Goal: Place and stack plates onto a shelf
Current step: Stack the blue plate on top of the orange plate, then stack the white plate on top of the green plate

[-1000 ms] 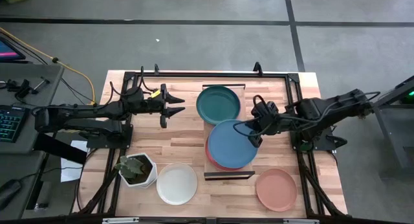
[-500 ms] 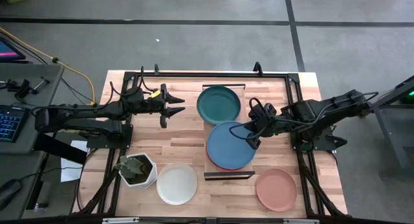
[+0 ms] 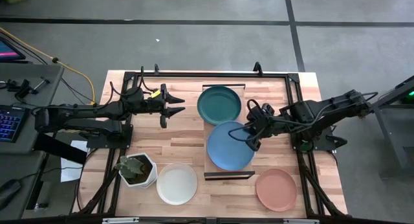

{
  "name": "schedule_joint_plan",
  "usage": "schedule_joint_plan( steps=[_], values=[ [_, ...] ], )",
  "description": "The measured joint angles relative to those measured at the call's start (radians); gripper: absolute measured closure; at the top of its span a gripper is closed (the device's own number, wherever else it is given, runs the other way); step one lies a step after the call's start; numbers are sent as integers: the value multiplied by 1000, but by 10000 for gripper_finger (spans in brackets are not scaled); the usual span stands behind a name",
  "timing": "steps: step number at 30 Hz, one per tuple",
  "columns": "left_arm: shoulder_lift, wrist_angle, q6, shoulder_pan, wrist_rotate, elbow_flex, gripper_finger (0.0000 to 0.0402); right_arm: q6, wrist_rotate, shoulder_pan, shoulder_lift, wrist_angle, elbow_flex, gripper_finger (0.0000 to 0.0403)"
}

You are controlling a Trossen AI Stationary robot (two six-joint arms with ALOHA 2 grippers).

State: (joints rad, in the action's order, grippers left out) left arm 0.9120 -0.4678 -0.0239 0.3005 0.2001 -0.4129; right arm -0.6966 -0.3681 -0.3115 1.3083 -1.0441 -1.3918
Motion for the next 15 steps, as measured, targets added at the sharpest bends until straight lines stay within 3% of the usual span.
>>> schedule_joint_plan(
  steps=[8,15],
  values=[
    [0,0,0,0,0,0,257,34,63,0,0,9,0,224],
    [0,7,-1,0,0,0,257,51,-20,-22,0,-104,0,201]
  ],
)
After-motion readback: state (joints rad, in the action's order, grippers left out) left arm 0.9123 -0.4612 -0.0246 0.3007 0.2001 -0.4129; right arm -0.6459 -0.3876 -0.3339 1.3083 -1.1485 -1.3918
